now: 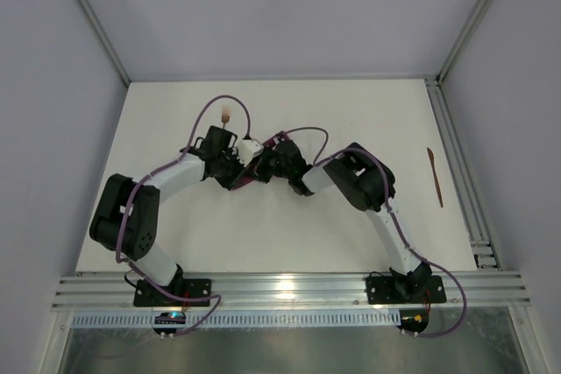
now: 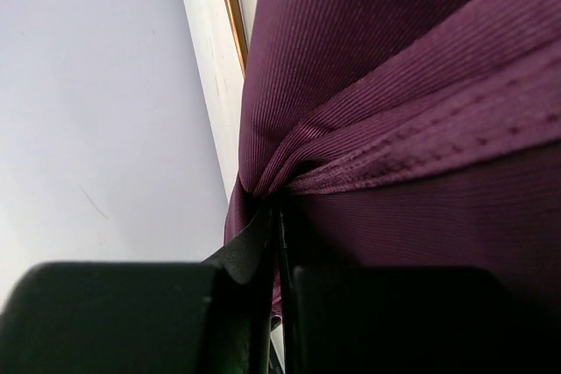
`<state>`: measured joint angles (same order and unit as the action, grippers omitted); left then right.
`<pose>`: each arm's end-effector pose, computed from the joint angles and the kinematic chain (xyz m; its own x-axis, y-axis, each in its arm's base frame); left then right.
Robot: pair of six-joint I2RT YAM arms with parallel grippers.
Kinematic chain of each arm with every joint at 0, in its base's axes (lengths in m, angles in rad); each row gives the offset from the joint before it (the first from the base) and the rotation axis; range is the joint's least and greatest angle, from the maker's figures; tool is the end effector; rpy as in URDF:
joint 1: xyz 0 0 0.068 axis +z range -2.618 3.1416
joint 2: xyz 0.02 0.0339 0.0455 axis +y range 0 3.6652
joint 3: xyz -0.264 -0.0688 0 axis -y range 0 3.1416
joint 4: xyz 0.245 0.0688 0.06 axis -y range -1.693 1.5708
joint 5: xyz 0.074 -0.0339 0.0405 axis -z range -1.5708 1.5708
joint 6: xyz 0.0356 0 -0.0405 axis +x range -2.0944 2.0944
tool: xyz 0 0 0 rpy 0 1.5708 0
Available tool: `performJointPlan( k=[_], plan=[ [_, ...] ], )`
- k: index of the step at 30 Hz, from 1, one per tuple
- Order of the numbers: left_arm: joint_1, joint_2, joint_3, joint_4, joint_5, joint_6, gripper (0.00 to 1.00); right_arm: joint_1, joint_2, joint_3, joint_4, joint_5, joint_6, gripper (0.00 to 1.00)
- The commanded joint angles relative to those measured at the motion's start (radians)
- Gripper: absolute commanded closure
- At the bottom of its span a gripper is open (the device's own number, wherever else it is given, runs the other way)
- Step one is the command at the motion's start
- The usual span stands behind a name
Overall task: Fold the napkin into a case and place the utensils inside
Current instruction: Stuff the top corner of the smaller-rectangle-folded napkin into the folded napkin.
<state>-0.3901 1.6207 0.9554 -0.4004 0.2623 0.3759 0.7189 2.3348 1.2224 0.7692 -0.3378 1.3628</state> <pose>0.2882 -0.1285 0.1783 -0.5754 0.6200 -0.5334 0.7467 0.6643 -0.0334 0.3430 0.3159 0.0748 -0.8900 0.4478 -0.0853 0.0710 0.3210 0.9444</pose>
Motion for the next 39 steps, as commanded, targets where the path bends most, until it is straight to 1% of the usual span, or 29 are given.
performJointPlan(
  k=[1, 4, 8, 11, 15, 18, 19, 20, 22, 25, 27, 29, 30, 33, 34, 35, 36, 37, 39],
  plan=[
    [-0.001, 0.016, 0.006, -0.002, 0.055, 0.011, 1.0, 0.005, -0.003, 0.032, 0.012, 0.085, 0.016, 0.97],
    [-0.003, 0.034, 0.016, -0.021, 0.097, 0.015, 1.0, 0.014, -0.018, 0.026, 0.002, 0.101, 0.013, 0.97],
    [-0.003, 0.019, -0.004, -0.051, 0.121, 0.044, 1.0, 0.014, 0.0, 0.048, 0.007, 0.114, 0.032, 0.97],
    [-0.003, 0.013, -0.007, -0.064, 0.112, 0.066, 1.0, 0.014, 0.023, 0.075, 0.031, 0.118, 0.07, 0.97],
    [-0.003, 0.056, 0.008, -0.087, 0.068, 0.086, 1.0, 0.019, 0.034, 0.097, -0.014, 0.132, 0.061, 0.97],
    [-0.003, 0.07, -0.013, -0.06, 0.022, 0.075, 0.99, 0.017, 0.044, 0.079, -0.025, 0.129, 0.071, 0.97],
    [-0.003, 0.047, -0.021, -0.043, -0.006, 0.067, 0.89, 0.019, 0.043, 0.072, -0.028, 0.129, 0.076, 0.97],
    [-0.004, 0.032, -0.035, -0.017, -0.02, 0.051, 0.83, 0.02, 0.041, 0.065, -0.031, 0.132, 0.079, 0.97],
    [-0.003, -0.019, -0.037, -0.002, -0.046, 0.041, 0.78, 0.019, 0.029, 0.046, -0.039, 0.143, 0.079, 0.97],
    [-0.003, -0.071, -0.02, 0.012, -0.096, 0.031, 0.77, 0.02, 0.028, 0.048, -0.064, 0.138, 0.07, 0.97],
    [-0.004, -0.114, 0.011, -0.012, -0.104, 0.028, 0.77, 0.019, 0.028, 0.045, -0.064, 0.137, 0.07, 0.97],
    [-0.003, -0.142, 0.042, -0.055, -0.092, 0.029, 0.76, 0.019, 0.029, 0.045, -0.065, 0.138, 0.07, 0.97],
    [-0.003, -0.148, 0.058, -0.102, -0.083, 0.029, 0.75, 0.019, 0.029, 0.045, -0.068, 0.14, 0.065, 0.97],
    [-0.004, -0.148, 0.112, -0.162, -0.072, 0.031, 0.69, 0.02, 0.032, 0.049, -0.074, 0.135, 0.059, 0.97],
    [-0.004, -0.145, 0.118, -0.169, -0.087, 0.026, 0.65, 0.019, 0.034, 0.048, -0.074, 0.137, 0.058, 0.97],
    [-0.003, -0.139, 0.117, -0.158, -0.106, 0.021, 0.63, 0.019, 0.034, 0.049, -0.076, 0.135, 0.055, 0.97],
    [-0.003, -0.128, 0.112, -0.14, -0.174, 0.015, 0.61, 0.019, 0.031, 0.046, -0.077, 0.138, 0.053, 0.97],
    [-0.003, -0.119, 0.109, -0.096, -0.202, 0.012, 0.59, 0.019, 0.031, 0.046, -0.079, 0.138, 0.047, 0.97],
    [-0.003, -0.09, 0.111, -0.057, -0.247, 0.014, 0.54, 0.019, 0.028, 0.048, -0.088, 0.141, 0.039, 0.97]
  ],
)
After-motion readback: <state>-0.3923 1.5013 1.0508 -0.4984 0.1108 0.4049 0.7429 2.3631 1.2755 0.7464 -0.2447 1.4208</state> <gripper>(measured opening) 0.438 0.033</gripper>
